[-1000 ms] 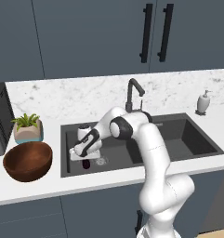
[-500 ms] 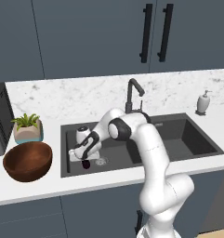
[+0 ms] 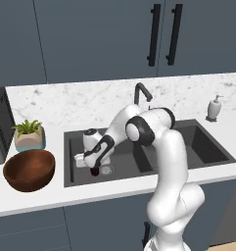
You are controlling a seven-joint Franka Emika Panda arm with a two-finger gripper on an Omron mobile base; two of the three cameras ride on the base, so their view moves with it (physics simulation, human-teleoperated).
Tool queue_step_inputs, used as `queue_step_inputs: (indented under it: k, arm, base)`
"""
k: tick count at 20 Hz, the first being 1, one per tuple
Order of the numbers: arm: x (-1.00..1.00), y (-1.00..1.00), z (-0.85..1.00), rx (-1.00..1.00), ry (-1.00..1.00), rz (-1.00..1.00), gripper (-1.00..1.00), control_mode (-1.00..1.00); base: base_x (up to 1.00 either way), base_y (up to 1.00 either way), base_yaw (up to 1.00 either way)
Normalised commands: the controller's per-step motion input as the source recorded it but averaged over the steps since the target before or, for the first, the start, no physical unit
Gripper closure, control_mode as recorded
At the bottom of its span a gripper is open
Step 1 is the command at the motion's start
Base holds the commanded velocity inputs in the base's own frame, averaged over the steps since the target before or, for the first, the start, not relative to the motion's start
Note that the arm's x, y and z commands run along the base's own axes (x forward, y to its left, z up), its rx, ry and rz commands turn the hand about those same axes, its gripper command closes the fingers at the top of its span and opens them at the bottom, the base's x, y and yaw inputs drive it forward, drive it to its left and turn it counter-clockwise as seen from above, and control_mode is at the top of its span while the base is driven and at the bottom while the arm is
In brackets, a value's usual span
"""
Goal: Pick the eggplant from the sink and place it in the bowl. Then pick the bowl and place it in the microwave. Then close the microwave door and press the start button.
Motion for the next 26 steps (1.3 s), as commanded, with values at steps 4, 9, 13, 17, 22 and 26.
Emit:
queue_step_inputs:
  k: [4, 9, 13, 17, 22, 26]
  arm:
    - [-0.27, -0.28, 1.00, 0.00, 0.00, -0.01, 1.00, -1.00]
    - [-0.07, -0.10, 1.00, 0.00, 0.00, -0.02, 1.00, -1.00]
    - [-0.12, 0.00, 1.00, 0.00, 0.01, -0.01, 1.00, -1.00]
    - [-0.18, 0.12, 1.00, 0.00, 0.00, 0.00, 1.00, -1.00]
    - [-0.42, 0.47, 0.76, 0.00, 0.00, 0.00, 1.00, -1.00]
    - [-0.40, 0.56, 0.63, 0.00, 0.00, 0.00, 1.00, -1.00]
  base:
    - [0.00, 0.00, 0.00]
    - [0.00, 0.00, 0.00]
    - [0.00, 0.00, 0.00]
    - [0.00, 0.00, 0.00]
    - [0.00, 0.00, 0.00]
    - [0.00, 0.00, 0.00]
